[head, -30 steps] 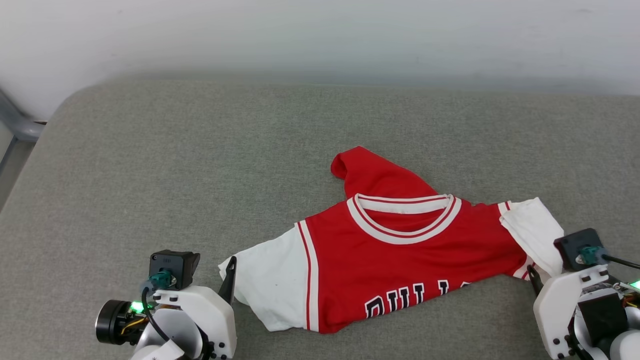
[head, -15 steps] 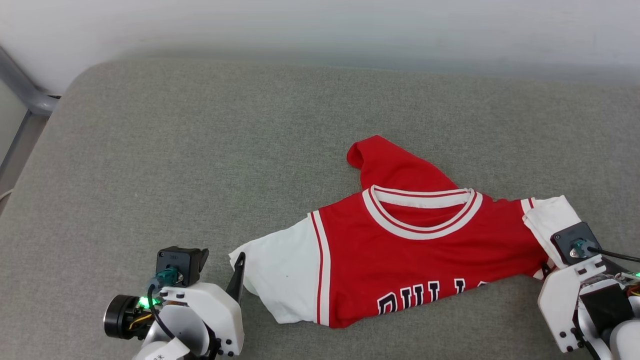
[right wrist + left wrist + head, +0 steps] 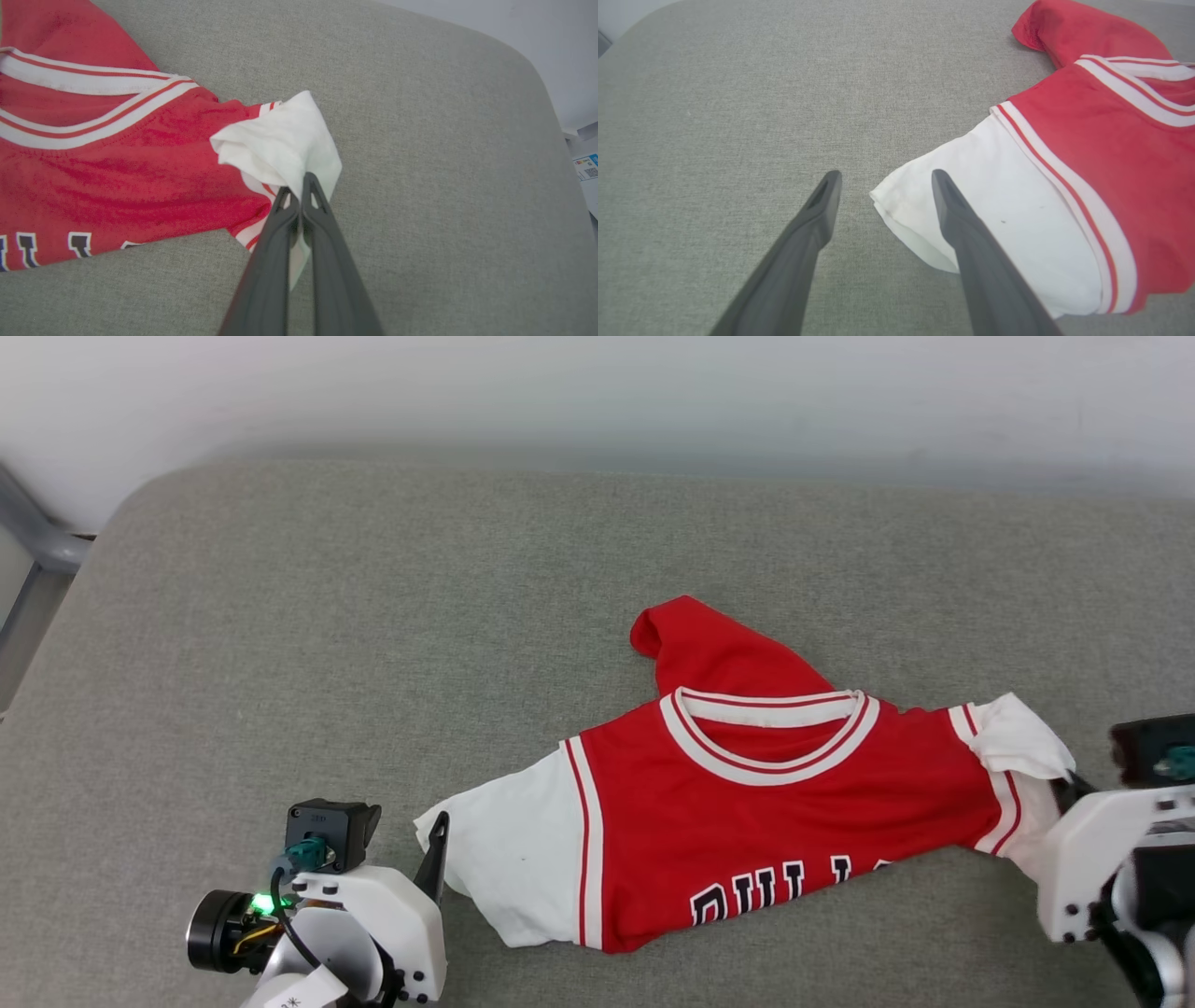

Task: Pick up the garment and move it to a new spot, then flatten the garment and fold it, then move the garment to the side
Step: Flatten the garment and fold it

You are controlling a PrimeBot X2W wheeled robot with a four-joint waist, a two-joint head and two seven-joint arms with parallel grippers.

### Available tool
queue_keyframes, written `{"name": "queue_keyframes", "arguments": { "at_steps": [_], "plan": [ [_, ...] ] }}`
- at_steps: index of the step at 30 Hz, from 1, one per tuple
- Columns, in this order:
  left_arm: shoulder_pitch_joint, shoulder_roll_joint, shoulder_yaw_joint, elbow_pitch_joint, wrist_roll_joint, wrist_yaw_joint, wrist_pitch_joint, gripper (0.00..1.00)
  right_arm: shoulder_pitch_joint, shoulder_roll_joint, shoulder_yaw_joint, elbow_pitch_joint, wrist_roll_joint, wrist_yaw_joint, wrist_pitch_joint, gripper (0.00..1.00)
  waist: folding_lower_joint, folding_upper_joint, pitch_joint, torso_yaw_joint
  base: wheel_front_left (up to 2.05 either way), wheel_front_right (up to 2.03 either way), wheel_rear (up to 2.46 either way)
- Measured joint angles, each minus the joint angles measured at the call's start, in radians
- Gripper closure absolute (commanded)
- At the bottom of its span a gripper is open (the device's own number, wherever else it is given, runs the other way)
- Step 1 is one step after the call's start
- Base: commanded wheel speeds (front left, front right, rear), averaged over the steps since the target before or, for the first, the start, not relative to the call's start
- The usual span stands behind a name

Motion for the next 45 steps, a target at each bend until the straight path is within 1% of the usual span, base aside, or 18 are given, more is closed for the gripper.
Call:
{"name": "queue_keyframes", "arguments": {
  "at_steps": [5,7,9,12,16,17,18,19,20,24,27,31,33,37,42,45],
  "plan": [
    [0.0,0.004,-0.004,-0.003,0.0,0.002,0.0,0.0,-0.043,0.068,-0.15,0.011,0.131,0.0,0.04,1.0,0.0,0.0,-0.004,-0.015,0.0,0.0,0.0],
    [-0.001,0.007,-0.006,-0.006,0.0,0.002,0.0,0.0,-0.072,0.098,-0.227,0.039,0.191,0.0,0.064,1.0,0.0,0.0,0.004,-0.016,0.0,0.0,0.0],
    [-0.006,0.009,-0.01,-0.007,0.0,0.002,0.0,0.0,-0.109,0.111,-0.309,0.075,0.236,0.0,0.089,1.0,0.0,0.0,0.015,-0.015,0.0,0.0,0.0],
    [-0.017,0.013,-0.013,-0.009,0.001,0.002,0.002,0.0,-0.164,0.121,-0.419,0.14,0.251,0.0,0.106,1.0,0.0,0.0,0.034,-0.01,0.0,0.0,0.0],
    [-0.024,0.015,-0.017,-0.005,0.001,0.002,0.0,0.0,-0.221,0.126,-0.523,0.225,0.216,0.0,0.081,1.0,0.0,0.0,0.054,0.007,0.0,0.0,0.0],
    [-0.027,0.015,-0.018,-0.004,0.0,0.002,0.0,0.0,-0.236,0.126,-0.557,0.251,0.202,0.0,0.071,0.95,0.0001,0.0,0.058,0.011,0.0,0.0,0.0],
    [-0.03,0.014,-0.018,-0.002,0.0,0.002,0.0,0.0,-0.249,0.127,-0.588,0.271,0.185,0.0,0.062,0.55,0.0,0.0,0.061,0.015,0.0,0.0,0.0],
    [-0.032,0.014,-0.018,0.0,0.0,0.002,-0.001,0.0,-0.263,0.128,-0.618,0.292,0.167,0.0,0.051,0.05,0.0,0.0,0.064,0.019,0.0,0.0,0.0],
    [-0.033,0.014,-0.019,0.002,0.0,0.002,-0.001,0.0,-0.273,0.128,-0.641,0.311,0.146,0.0,0.04,0.0,0.0001,0.0,0.065,0.022,0.0,0.0,0.0],
    [-0.035,0.014,-0.022,0.011,-0.007,0.002,-0.009,0.0,-0.32,0.132,-0.712,0.366,0.085,0.0,-0.012,0.0,0.0,0.0,0.067,0.029,0.0,0.0,0.0],
    [-0.037,0.015,-0.022,0.019,-0.008,0.002,-0.01,0.0,-0.351,0.134,-0.734,0.391,0.048,0.0,-0.046,0.0,0.0,0.0,0.063,0.03,0.0,0.0,0.0],
    [-0.037,0.016,-0.022,0.03,-0.01,0.003,-0.021,0.0,-0.361,0.135,-0.725,0.397,0.01,0.0,-0.092,0.0,0.0,0.0,0.044,0.027,0.0,0.0,0.0],
    [-0.036,0.017,-0.022,0.032,-0.012,0.003,-0.029,0.0,-0.364,0.135,-0.687,0.388,0.008,0.0,-0.122,0.0,0.0001,0.0,0.028,0.024,0.0,0.0,0.0],
    [-0.035,0.015,-0.017,0.025,-0.017,0.008,-0.069,0.0,-0.326,0.131,-0.527,0.336,0.038,0.0,-0.199,0.0,0.0,0.0,-0.008,0.015,0.0,0.0,0.0],
    [-0.023,0.013,-0.004,0.01,-0.015,0.029,-0.14,0.0,-0.2,0.065,-0.309,0.226,0.093,-0.001,-0.311,0.0,0.0,0.0,-0.062,0.0,0.0,0.0,0.0],
    [-0.013,0.012,-0.002,-0.004,-0.013,0.03,-0.193,0.0,-0.128,0.044,-0.209,0.155,0.139,0.0,-0.377,0.0,0.0,0.0,-0.092,-0.01,0.0,0.0,0.0]
  ]
}}
